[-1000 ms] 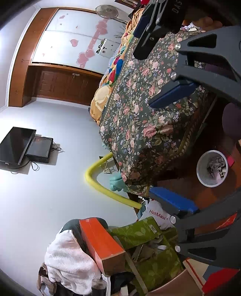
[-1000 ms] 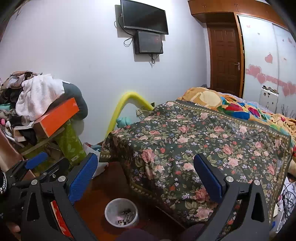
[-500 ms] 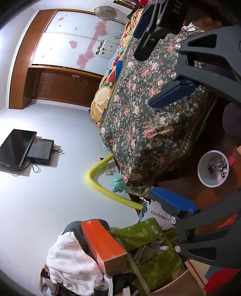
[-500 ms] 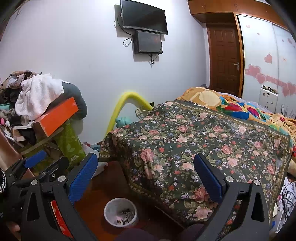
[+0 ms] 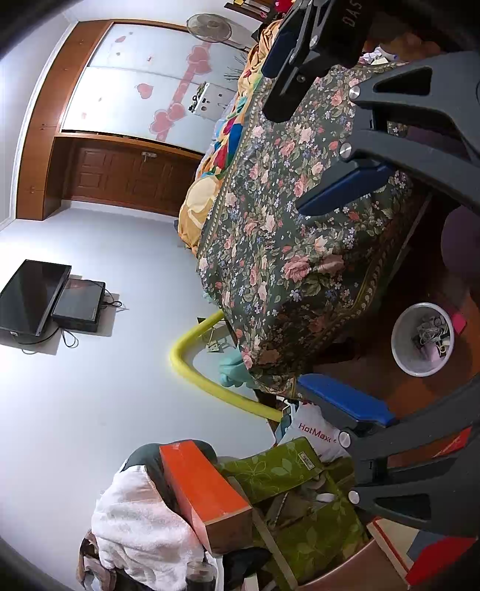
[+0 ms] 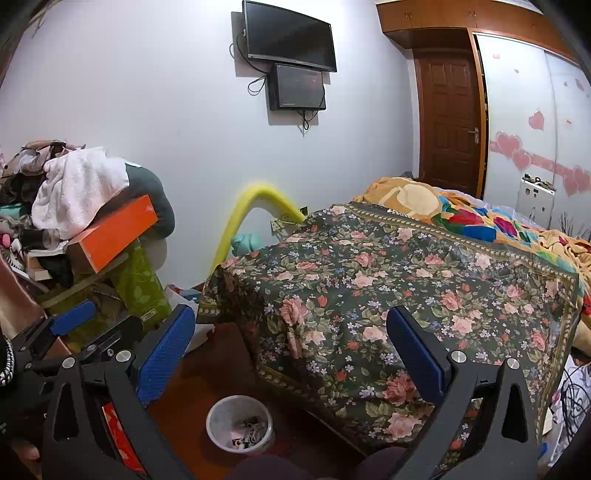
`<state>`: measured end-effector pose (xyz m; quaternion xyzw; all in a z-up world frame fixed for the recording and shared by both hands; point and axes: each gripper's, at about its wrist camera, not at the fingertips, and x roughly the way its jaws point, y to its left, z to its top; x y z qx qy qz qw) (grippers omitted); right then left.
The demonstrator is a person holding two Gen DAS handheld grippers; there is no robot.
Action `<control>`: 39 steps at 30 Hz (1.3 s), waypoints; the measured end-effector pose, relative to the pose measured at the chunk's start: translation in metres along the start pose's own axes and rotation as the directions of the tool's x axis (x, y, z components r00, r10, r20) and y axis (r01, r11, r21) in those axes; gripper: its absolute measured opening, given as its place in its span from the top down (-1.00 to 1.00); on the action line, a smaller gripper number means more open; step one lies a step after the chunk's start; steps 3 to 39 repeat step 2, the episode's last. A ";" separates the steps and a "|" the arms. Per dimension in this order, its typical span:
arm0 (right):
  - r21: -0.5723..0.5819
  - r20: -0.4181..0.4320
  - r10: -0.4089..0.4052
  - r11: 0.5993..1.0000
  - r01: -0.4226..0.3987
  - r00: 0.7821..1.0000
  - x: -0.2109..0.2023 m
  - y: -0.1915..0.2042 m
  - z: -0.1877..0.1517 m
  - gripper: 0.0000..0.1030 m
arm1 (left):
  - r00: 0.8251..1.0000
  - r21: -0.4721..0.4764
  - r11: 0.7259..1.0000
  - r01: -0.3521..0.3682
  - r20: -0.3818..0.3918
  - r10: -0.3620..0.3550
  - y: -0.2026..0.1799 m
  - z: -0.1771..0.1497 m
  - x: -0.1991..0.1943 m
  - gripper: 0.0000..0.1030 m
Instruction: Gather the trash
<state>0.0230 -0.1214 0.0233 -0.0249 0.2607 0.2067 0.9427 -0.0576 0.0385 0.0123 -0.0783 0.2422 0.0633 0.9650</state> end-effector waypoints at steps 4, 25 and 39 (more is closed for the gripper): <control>0.001 -0.002 0.003 1.000 -0.003 1.000 0.000 -0.001 0.000 -1.00 | 1.000 0.000 1.000 -0.002 -0.004 0.002 -0.002 0.000 0.001 -0.69; 0.001 -0.002 0.003 1.000 -0.003 1.000 0.000 -0.001 0.000 -1.00 | 1.000 0.000 1.000 -0.002 -0.004 0.002 -0.002 0.000 0.001 -0.69; 0.001 -0.002 0.003 1.000 -0.003 1.000 0.000 -0.001 0.000 -1.00 | 1.000 0.000 1.000 -0.002 -0.004 0.002 -0.002 0.000 0.001 -0.69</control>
